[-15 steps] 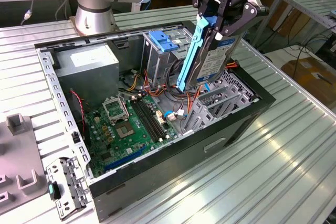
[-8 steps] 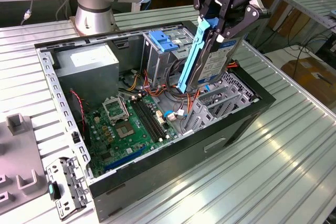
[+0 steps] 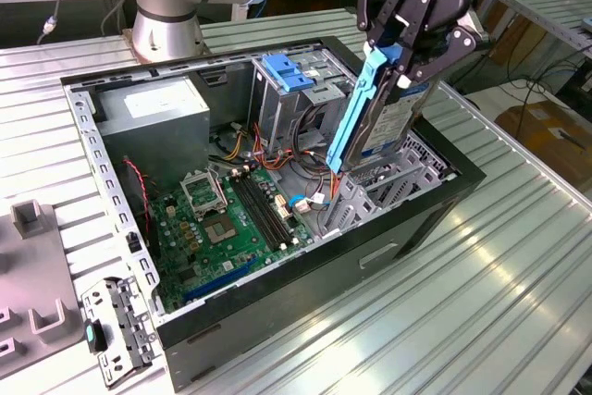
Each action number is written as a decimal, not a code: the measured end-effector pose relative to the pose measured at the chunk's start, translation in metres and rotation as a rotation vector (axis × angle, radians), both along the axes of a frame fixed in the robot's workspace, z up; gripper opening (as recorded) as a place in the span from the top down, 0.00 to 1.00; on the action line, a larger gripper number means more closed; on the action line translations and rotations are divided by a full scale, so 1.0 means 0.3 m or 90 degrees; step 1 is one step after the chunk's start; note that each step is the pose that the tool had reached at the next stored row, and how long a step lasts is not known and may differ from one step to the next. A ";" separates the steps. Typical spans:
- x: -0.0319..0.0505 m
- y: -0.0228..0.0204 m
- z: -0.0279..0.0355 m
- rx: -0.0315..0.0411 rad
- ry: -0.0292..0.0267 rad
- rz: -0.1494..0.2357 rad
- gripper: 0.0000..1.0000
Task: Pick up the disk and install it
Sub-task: 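Insert the disk into the insertion slot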
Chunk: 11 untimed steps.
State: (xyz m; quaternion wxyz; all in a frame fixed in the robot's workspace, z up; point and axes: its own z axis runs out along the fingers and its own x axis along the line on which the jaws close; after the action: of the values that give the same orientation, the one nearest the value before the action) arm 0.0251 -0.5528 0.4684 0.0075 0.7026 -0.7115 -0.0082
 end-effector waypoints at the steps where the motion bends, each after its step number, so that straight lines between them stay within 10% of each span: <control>1: 0.015 -0.003 -0.003 0.0000 0.0000 0.000 0.63; 6: 0.101 -0.014 -0.019 0.0001 0.0001 0.000 0.63; 11: 0.114 -0.016 -0.025 -0.0002 0.0001 0.000 0.63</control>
State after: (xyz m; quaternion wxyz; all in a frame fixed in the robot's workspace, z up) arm 0.0593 -0.5575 0.4609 0.0077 0.7026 -0.7115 -0.0082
